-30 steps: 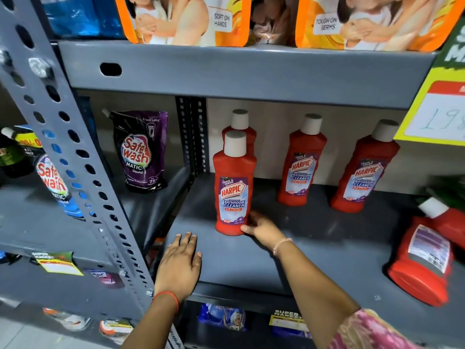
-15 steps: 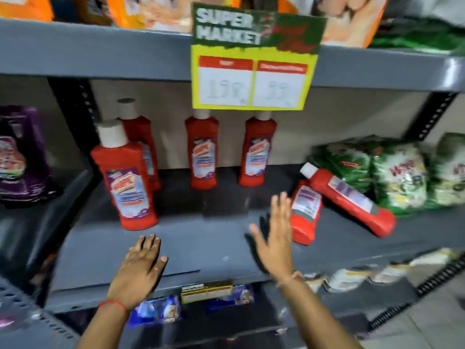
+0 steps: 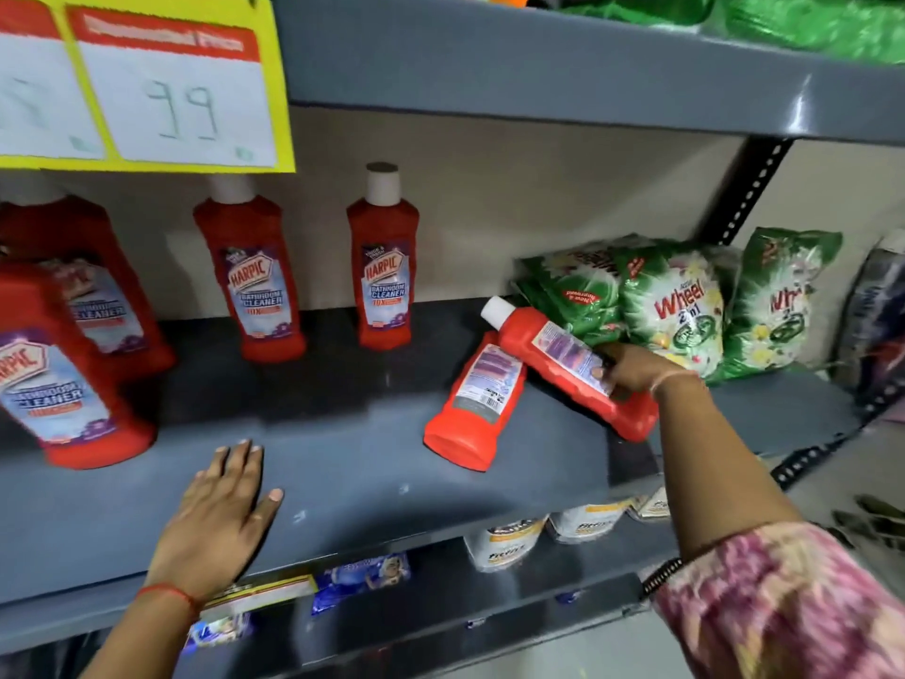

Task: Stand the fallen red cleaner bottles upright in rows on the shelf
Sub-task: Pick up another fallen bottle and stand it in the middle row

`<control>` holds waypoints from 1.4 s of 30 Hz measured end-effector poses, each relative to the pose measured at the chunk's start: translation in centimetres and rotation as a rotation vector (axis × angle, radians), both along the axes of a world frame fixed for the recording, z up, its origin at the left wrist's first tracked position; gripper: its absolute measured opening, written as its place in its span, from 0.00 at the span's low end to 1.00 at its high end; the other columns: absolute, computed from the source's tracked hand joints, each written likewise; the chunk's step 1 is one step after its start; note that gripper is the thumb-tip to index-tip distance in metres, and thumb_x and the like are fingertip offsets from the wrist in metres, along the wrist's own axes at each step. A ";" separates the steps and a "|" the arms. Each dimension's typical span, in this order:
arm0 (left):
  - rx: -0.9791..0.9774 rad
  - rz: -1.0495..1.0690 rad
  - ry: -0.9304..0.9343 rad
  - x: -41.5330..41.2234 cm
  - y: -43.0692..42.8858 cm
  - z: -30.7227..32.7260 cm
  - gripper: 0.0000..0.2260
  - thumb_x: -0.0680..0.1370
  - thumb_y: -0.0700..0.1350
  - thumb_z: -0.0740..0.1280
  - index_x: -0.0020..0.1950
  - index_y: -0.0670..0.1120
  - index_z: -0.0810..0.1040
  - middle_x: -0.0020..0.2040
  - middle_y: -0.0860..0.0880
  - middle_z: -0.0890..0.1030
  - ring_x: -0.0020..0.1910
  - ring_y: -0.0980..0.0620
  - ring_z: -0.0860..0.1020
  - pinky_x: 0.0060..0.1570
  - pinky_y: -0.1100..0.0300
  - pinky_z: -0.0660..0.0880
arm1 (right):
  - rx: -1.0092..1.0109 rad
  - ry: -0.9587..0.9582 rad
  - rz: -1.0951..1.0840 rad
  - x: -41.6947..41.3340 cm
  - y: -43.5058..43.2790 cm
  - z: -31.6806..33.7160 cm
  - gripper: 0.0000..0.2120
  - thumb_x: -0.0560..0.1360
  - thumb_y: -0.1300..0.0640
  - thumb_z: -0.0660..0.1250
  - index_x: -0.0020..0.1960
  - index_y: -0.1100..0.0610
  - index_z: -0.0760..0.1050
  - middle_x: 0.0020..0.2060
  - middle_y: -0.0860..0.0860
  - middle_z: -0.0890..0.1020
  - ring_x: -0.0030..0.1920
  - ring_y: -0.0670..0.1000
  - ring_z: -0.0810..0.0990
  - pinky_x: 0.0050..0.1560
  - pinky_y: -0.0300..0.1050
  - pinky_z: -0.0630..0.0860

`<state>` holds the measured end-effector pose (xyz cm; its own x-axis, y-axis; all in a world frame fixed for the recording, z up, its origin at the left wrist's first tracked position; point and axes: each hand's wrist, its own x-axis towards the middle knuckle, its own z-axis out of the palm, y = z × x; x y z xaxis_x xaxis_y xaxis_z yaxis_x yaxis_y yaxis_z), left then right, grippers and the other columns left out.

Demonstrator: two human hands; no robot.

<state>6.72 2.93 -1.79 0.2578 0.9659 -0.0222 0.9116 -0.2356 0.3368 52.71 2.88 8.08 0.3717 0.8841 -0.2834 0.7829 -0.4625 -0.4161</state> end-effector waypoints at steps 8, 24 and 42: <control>-0.002 0.005 -0.014 0.0 -0.1 0.1 0.27 0.79 0.51 0.54 0.73 0.42 0.50 0.77 0.44 0.51 0.77 0.46 0.48 0.76 0.51 0.47 | 0.112 0.242 -0.091 -0.5 -1.1 0.3 0.27 0.65 0.63 0.74 0.62 0.62 0.69 0.54 0.59 0.79 0.52 0.59 0.78 0.53 0.51 0.76; -0.021 -0.008 -0.090 -8.8 -0.7 0.2 0.27 0.78 0.56 0.49 0.73 0.46 0.52 0.77 0.48 0.54 0.76 0.52 0.49 0.75 0.58 0.45 | 0.881 1.019 0.019 -18.9 0.7 2.4 0.21 0.61 0.73 0.71 0.48 0.56 0.71 0.34 0.43 0.86 0.37 0.44 0.83 0.40 0.39 0.81; 0.056 0.167 -0.012 -13.8 -0.8 -0.7 0.40 0.65 0.64 0.34 0.74 0.47 0.50 0.77 0.51 0.52 0.76 0.54 0.47 0.73 0.60 0.43 | 0.773 1.302 0.079 -34.1 7.9 -6.1 0.26 0.54 0.63 0.78 0.46 0.53 0.69 0.37 0.40 0.86 0.40 0.41 0.83 0.40 0.36 0.79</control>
<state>-7.12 2.11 -2.45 0.0932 0.9950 0.0351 0.9356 -0.0996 0.3387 18.65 10.82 1.95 0.1816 0.9699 0.1621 -0.2994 0.2116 -0.9304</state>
